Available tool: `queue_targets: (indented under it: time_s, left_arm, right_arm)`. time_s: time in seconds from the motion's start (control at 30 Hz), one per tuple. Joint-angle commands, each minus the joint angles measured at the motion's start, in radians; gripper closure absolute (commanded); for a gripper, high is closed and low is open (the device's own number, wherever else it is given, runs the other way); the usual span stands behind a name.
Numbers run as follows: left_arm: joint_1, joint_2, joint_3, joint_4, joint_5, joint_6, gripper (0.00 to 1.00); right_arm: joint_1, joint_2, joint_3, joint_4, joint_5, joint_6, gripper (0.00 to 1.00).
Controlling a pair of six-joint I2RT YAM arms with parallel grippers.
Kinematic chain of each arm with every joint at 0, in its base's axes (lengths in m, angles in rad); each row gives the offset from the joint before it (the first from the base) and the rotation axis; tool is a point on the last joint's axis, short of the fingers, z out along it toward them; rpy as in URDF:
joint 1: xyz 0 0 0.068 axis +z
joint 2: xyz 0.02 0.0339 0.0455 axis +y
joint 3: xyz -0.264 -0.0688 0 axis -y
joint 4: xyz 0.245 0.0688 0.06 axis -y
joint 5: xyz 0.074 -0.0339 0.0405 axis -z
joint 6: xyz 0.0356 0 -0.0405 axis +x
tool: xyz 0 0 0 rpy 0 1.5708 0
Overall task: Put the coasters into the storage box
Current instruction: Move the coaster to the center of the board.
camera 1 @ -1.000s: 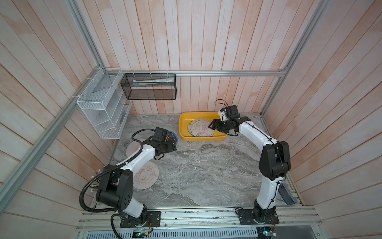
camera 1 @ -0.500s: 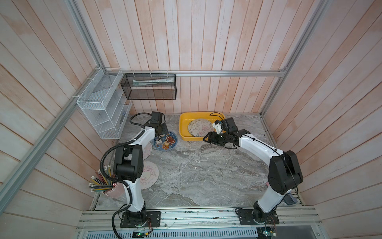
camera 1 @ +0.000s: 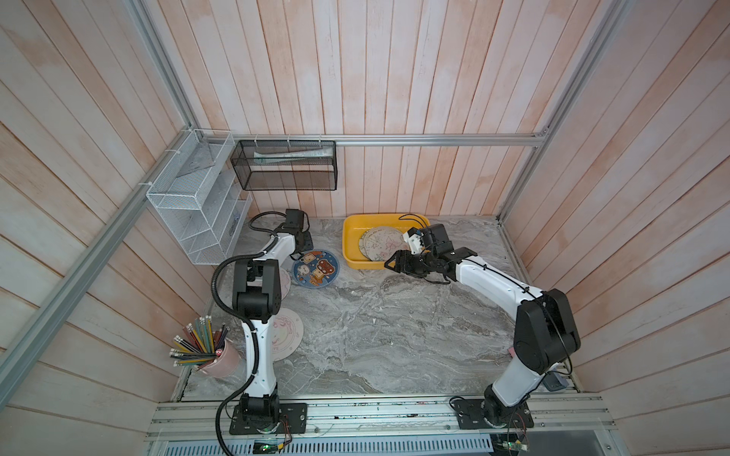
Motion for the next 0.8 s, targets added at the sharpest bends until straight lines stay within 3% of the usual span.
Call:
queue_targets:
  time_s: [0.0, 0.5, 0.77]
  left_arm:
    - [0.003, 0.046, 0.053, -0.032, 0.035, 0.034, 0.48]
    - [-0.021, 0.15, 0.136, -0.13, 0.057, 0.059, 0.5]
    - [-0.055, 0.128, 0.092, -0.181, 0.097, 0.068, 0.5]
  right_arm:
    - [0.01, -0.027, -0.013, 0.017, -0.014, 0.017, 0.31]
    - [0.02, -0.028, -0.002, 0.011, -0.016, 0.021, 0.31]
    - [0.02, -0.048, -0.014, 0.004, -0.013, 0.017, 0.31]
